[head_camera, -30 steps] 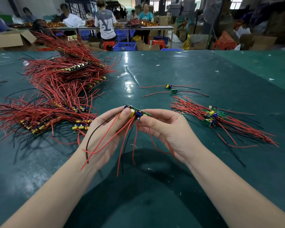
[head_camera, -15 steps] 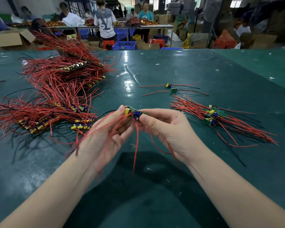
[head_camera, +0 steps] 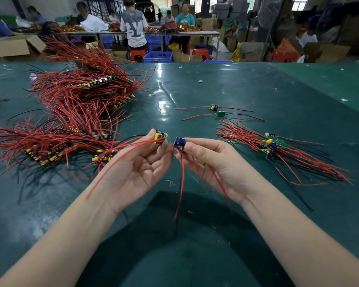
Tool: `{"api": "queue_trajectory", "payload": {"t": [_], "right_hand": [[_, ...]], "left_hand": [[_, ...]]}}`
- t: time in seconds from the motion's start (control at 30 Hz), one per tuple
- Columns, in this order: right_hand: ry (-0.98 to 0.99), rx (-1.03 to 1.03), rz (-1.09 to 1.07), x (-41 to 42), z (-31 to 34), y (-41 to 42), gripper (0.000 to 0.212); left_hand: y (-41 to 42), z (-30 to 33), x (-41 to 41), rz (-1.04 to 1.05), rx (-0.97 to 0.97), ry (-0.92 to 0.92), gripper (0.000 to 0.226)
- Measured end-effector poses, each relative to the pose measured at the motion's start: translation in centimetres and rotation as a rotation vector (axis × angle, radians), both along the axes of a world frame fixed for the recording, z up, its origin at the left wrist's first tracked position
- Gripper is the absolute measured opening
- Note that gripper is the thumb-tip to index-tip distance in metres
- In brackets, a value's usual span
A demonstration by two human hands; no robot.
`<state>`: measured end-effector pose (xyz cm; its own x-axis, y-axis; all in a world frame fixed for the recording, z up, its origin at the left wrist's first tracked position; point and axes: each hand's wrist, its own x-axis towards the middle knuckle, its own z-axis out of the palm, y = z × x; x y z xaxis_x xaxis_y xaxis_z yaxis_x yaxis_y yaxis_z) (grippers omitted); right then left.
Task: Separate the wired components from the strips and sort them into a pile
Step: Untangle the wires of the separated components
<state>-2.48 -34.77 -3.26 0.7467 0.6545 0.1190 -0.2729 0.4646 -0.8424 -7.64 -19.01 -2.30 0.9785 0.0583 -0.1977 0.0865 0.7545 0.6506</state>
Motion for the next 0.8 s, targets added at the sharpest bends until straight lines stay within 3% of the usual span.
{"api": "queue_trajectory", "payload": {"t": [0.07, 0.23, 0.3, 0.37, 0.4, 0.43, 0.57, 0.63, 0.7, 0.8], "right_hand": [[0.012, -0.010, -0.023, 0.2, 0.0, -0.1, 0.017], [0.035, -0.081, -0.121, 0.7, -0.2, -0.2, 0.016], [0.041, -0.119, -0.165, 0.8, -0.3, -0.3, 0.018], [0.021, -0.166, -0.202, 0.9, -0.3, -0.3, 0.020], [0.007, -0.191, -0.219, 0.9, -0.3, -0.3, 0.023], [-0.002, -0.213, -0.231, 0.9, -0.3, -0.3, 0.027], [0.022, -0.240, -0.245, 1.0, -0.5, -0.2, 0.034], [0.039, -0.239, -0.250, 0.9, -0.6, -0.1, 0.033], [0.068, -0.234, -0.249, 0.9, -0.7, 0.0, 0.027], [0.127, -0.238, -0.231, 0.6, -0.7, 0.3, 0.015]], "left_hand": [[0.8, 0.0, 0.1, 0.011, 0.011, -0.019, 0.026], [2.0, -0.5, 0.9, 0.231, 0.364, -0.029, 0.008], [2.9, -1.4, 1.0, 0.345, 0.773, -0.027, 0.001], [3.8, -2.4, 1.2, 0.436, 1.327, -0.020, 0.006], [4.2, -2.6, 1.2, 0.475, 1.513, -0.011, 0.010], [4.5, -2.8, 1.4, 0.503, 1.581, 0.002, 0.012], [4.8, -2.7, 1.7, 0.448, 1.361, 0.092, 0.036], [4.6, -2.7, 1.7, 0.495, 1.518, 0.068, 0.043], [3.8, -2.1, 1.3, 0.613, 1.666, -0.125, 0.040], [2.5, -1.7, 0.6, 0.550, 1.588, -0.469, 0.036]]}}
